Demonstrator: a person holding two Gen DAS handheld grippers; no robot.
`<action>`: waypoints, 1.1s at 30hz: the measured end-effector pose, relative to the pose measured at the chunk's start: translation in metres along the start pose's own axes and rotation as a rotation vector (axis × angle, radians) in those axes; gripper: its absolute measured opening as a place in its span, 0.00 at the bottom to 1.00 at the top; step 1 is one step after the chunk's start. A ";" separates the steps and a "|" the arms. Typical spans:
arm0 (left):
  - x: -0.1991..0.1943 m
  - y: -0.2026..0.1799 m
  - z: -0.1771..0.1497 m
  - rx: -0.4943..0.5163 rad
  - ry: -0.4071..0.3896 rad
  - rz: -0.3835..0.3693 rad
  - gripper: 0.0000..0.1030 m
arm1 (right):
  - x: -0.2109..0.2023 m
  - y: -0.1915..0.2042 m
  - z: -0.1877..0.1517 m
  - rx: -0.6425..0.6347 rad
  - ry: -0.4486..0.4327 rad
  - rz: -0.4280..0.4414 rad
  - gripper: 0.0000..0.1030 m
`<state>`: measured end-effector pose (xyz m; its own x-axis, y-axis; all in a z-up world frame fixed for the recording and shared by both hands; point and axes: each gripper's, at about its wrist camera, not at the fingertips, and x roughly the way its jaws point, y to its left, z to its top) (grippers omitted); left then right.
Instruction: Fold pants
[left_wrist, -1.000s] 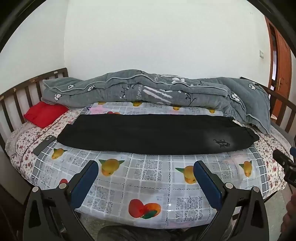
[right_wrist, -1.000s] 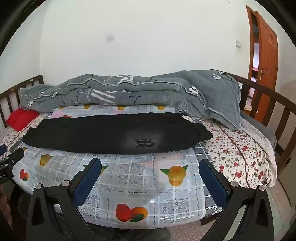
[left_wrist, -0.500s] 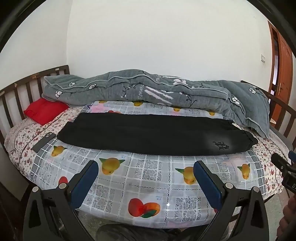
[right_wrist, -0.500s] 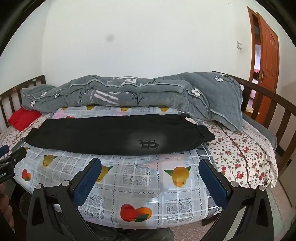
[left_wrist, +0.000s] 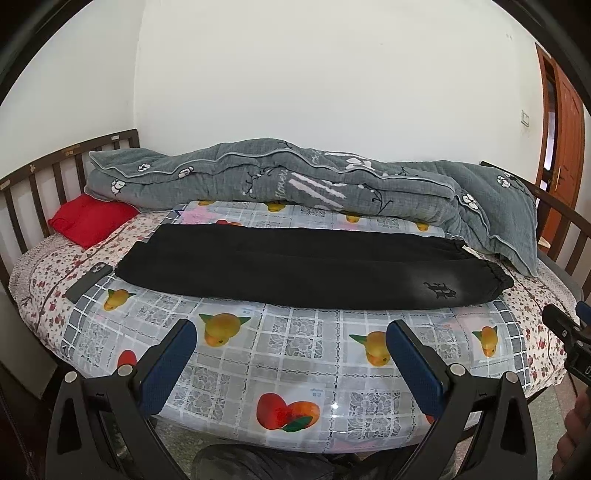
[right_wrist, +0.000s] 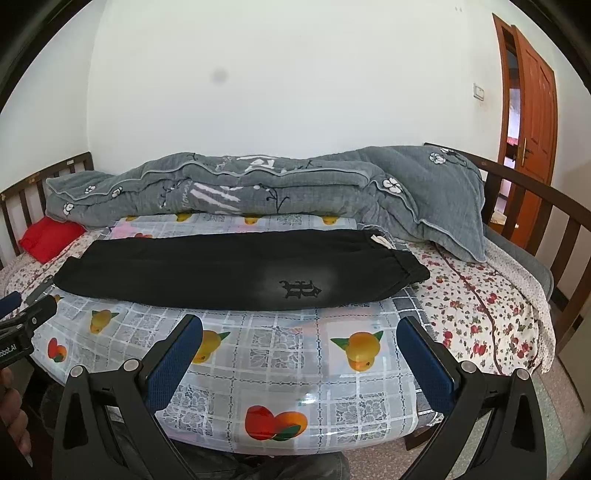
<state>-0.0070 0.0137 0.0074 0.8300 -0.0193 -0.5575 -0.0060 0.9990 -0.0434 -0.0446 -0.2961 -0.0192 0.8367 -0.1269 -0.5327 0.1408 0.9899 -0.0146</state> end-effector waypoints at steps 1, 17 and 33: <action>0.000 0.000 0.000 0.001 0.000 -0.002 1.00 | 0.000 -0.001 -0.001 0.001 0.000 0.000 1.00; -0.004 0.000 0.003 0.001 -0.003 -0.006 1.00 | -0.003 -0.005 -0.004 0.006 -0.008 0.001 1.00; -0.006 0.001 0.003 0.003 -0.005 -0.004 1.00 | -0.009 -0.006 -0.004 0.005 -0.020 0.008 1.00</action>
<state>-0.0101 0.0150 0.0130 0.8326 -0.0230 -0.5534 -0.0010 0.9991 -0.0430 -0.0555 -0.3003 -0.0176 0.8485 -0.1201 -0.5155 0.1367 0.9906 -0.0059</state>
